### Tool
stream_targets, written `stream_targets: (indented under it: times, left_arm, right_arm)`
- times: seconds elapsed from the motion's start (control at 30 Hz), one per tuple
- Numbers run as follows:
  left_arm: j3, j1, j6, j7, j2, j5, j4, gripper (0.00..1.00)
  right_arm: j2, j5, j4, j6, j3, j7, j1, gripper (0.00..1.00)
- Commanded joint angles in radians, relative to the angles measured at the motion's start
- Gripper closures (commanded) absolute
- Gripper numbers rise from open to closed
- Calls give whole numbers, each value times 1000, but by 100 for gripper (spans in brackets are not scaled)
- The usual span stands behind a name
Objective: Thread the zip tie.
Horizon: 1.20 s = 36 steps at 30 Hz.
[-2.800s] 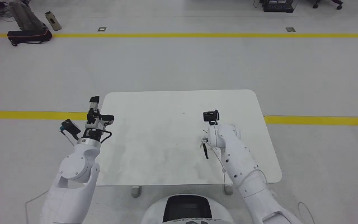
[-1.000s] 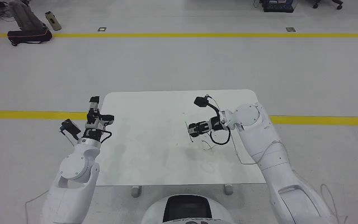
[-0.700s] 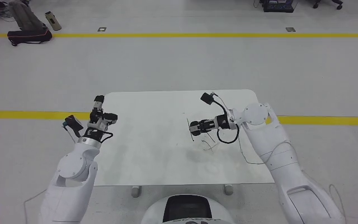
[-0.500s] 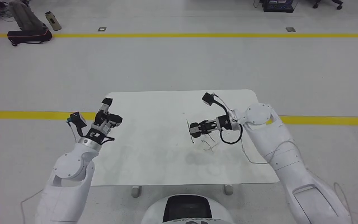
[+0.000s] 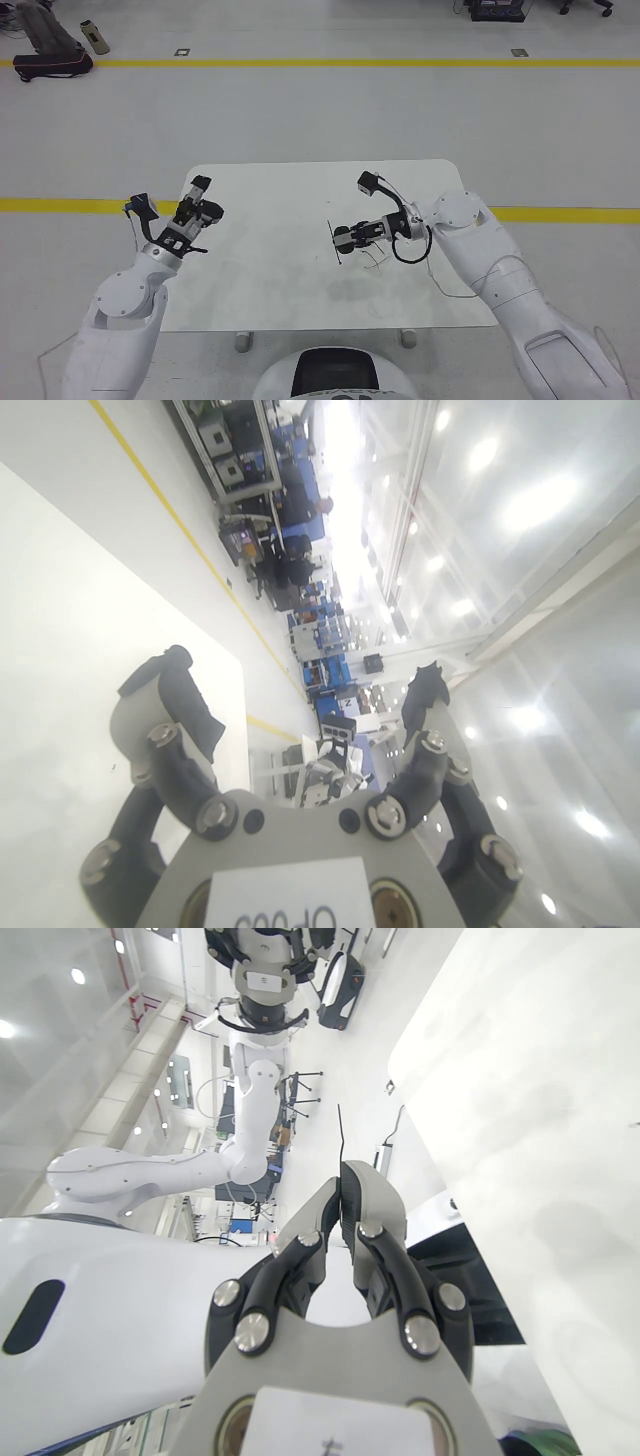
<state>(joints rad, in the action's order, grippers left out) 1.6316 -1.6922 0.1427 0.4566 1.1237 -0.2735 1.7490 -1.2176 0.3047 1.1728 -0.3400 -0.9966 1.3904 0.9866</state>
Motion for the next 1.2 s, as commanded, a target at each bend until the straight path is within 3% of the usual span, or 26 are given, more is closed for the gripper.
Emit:
stream_targets:
  times: [0.0, 0.2, 0.27, 0.53, 0.7, 0.73, 0.83, 0.97, 1.17]
  left_arm:
    - [-7, 10, 9, 64, -4, 16, 3, 0]
    - [-38, 36, 31, 189, -13, 91, 15, 0]
    - [-35, 39, 49, 136, -11, 109, 9, 0]
    - [-40, 43, 53, 140, -12, 120, 15, 0]
    - [-58, 69, 58, 294, -23, 147, 37, 0]
    - [-65, 81, 53, 348, -27, 161, 42, 0]
    - [-79, 111, 57, 425, -33, 173, 41, 0]
    - [-94, 137, 64, 447, -37, 173, 40, 0]
    - [-93, 140, 70, 428, -37, 182, 41, 0]
  right_arm:
    - [6, 54, 1, 0, 22, 0, -5, 100]
    - [33, 216, 8, 0, 118, 0, -33, 100]
    - [37, 227, 3, 0, 127, 0, -39, 100]
    - [37, 217, 5, 3, 128, -17, -34, 100]
    - [33, 233, 17, 0, 144, 0, -22, 100]
    - [32, 228, 15, 0, 151, 0, -27, 100]
    - [31, 255, 28, 0, 180, 0, -38, 100]
    - [37, 326, 38, 0, 227, 0, -59, 100]
    - [42, 358, 46, 0, 248, 0, -74, 100]
